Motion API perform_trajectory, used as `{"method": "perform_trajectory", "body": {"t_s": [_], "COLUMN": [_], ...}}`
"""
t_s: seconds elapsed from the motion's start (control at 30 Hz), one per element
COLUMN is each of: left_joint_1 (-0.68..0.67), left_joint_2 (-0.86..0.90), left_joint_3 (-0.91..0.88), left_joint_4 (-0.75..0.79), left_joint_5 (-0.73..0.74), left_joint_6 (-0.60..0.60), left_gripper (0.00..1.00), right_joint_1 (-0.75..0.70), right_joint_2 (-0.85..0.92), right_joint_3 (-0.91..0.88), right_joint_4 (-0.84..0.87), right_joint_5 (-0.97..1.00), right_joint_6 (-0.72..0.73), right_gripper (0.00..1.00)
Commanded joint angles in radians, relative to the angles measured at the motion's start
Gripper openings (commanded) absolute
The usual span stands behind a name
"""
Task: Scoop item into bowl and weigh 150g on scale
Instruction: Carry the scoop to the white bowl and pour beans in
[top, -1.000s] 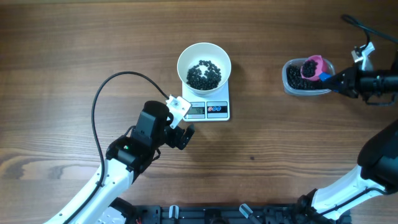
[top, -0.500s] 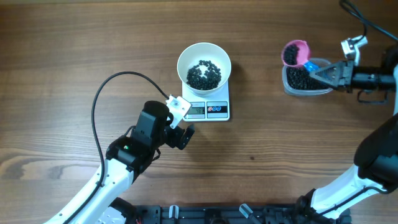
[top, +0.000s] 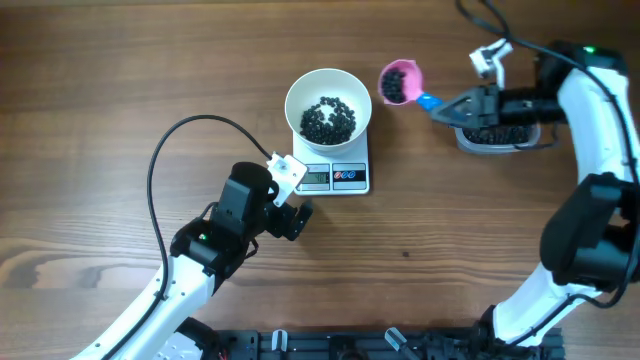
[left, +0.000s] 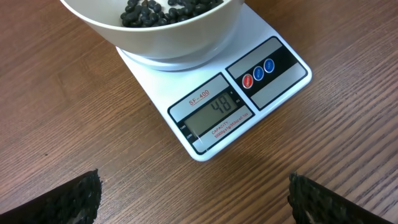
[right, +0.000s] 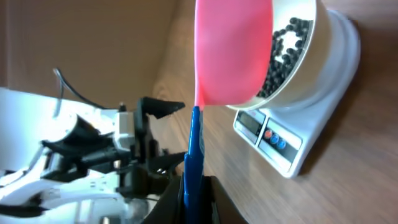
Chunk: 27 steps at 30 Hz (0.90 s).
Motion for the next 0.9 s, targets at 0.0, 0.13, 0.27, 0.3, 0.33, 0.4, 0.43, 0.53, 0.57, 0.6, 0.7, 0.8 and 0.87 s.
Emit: {"method": "perform_trajectory", "body": {"t_s": [0.0,0.13,0.27,0.3,0.33,0.4,0.43,0.53,0.57,0.6,0.7,0.8,0.87], "left_joint_1": [0.009,0.009,0.009,0.009,0.009,0.009,0.009,0.009,0.009,0.009,0.009,0.009,0.009], "left_joint_2": [0.0,0.0,0.0,0.0,0.0,0.0,0.0,0.0,0.0,0.0,0.0,0.0,0.0], "left_joint_3": [-0.003,-0.003,-0.003,-0.003,-0.003,-0.003,-0.003,-0.003,-0.003,-0.003,-0.003,-0.003,-0.003], "left_joint_4": [0.0,0.0,0.0,0.0,0.0,0.0,0.0,0.0,0.0,0.0,0.0,0.0,0.0], "left_joint_5": [-0.006,-0.006,-0.006,-0.006,-0.006,-0.006,-0.006,-0.006,-0.006,-0.006,-0.006,-0.006,-0.006], "left_joint_6": [0.005,0.005,0.005,0.005,0.005,0.005,0.005,0.005,0.005,0.005,0.005,0.005,0.005], "left_gripper": [1.0,1.0,1.0,1.0,1.0,1.0,1.0,1.0,1.0,1.0,1.0,1.0,1.0], "right_joint_1": [0.103,0.23,0.319,0.343,0.361,0.399,0.414,0.456,0.472,0.485,0.53,0.572,0.604], "right_joint_2": [0.009,-0.004,-0.039,-0.056,-0.071,-0.107,-0.123,-0.162,-0.173,-0.182,-0.2,-0.208,-0.21], "right_joint_3": [0.012,0.012,0.012,0.012,0.012,0.012,0.012,0.012,0.012,0.012,0.012,0.012,0.012], "right_joint_4": [0.092,0.22,0.29,0.307,0.32,0.353,0.367,0.404,0.414,0.422,0.436,0.44,0.442], "right_joint_5": [0.08,0.261,0.422,0.479,0.52,0.628,0.668,0.795,0.84,0.873,0.998,1.096,1.152], "right_joint_6": [0.177,0.343,0.414,0.423,0.425,0.453,0.453,0.475,0.475,0.474,0.467,0.45,0.428], "right_gripper": [0.04,0.04,0.04,0.04,0.04,0.04,0.04,0.04,0.04,0.04,0.04,0.04,0.04]}}
